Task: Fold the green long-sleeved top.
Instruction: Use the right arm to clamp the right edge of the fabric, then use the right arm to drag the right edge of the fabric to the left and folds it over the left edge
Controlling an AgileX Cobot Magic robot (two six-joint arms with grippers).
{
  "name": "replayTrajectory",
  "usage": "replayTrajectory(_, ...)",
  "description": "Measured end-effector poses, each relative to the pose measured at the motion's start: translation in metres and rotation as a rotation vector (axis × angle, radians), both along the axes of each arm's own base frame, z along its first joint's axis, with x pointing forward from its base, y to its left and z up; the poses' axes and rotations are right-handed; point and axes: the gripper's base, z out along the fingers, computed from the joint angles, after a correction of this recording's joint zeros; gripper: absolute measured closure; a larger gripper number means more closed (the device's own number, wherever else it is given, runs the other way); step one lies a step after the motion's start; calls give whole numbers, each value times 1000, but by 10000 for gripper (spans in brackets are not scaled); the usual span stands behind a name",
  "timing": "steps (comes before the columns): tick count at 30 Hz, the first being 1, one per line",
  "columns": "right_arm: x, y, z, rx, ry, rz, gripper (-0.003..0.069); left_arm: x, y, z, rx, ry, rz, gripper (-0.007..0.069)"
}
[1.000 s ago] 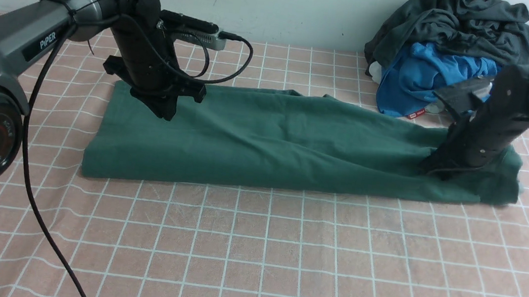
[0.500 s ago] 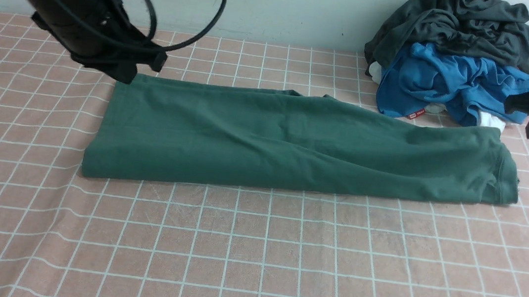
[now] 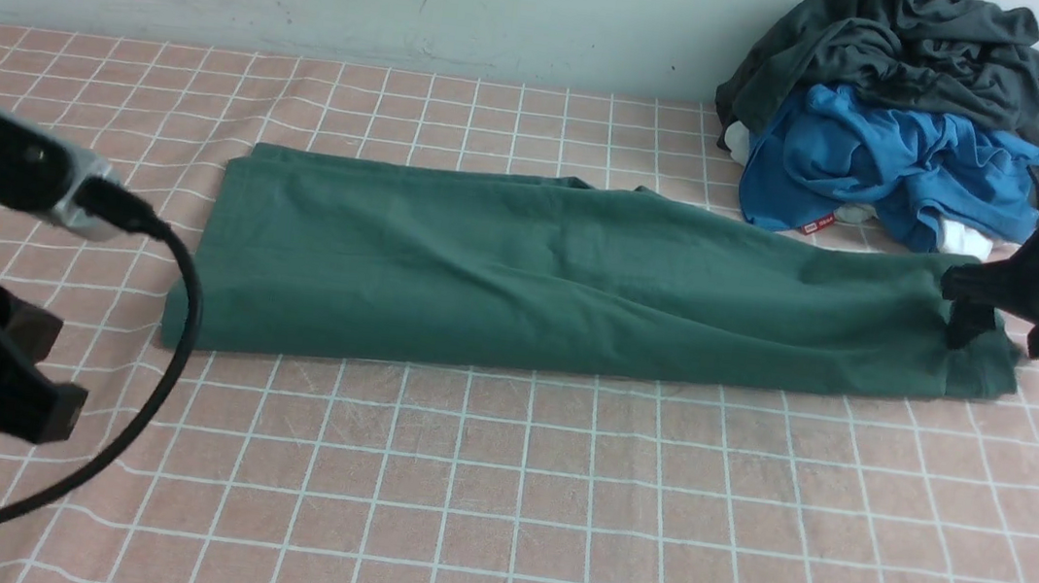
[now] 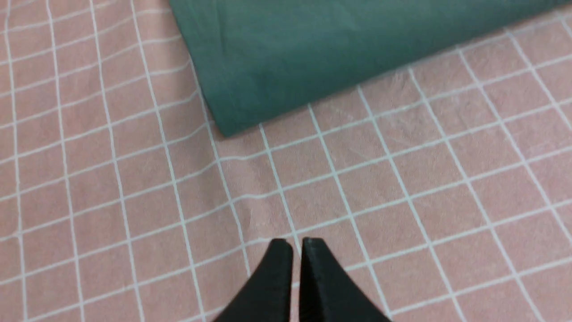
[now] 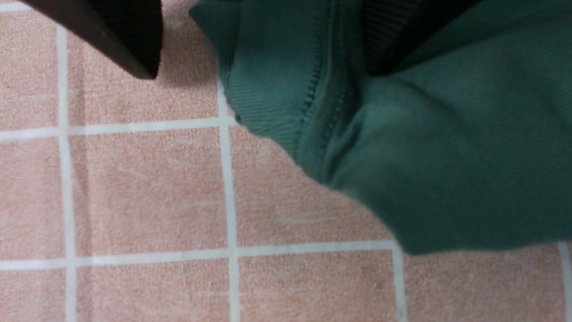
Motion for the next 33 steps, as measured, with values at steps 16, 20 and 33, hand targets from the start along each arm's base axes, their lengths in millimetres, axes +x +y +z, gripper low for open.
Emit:
replayTrajectory(16, -18, -1, 85, 28, -2, 122, 624, 14, 1, -11, 41, 7, 18, 608)
replayTrajectory(20, -31, -18, 147, -55, -123, 84, 624, 15, 1, -10, 33, -6, 23, 608)
replayTrajectory(33, -24, 155, 214, 479, -456, 343, 624, 17, 0, -7, -32, -36, 75, 608)
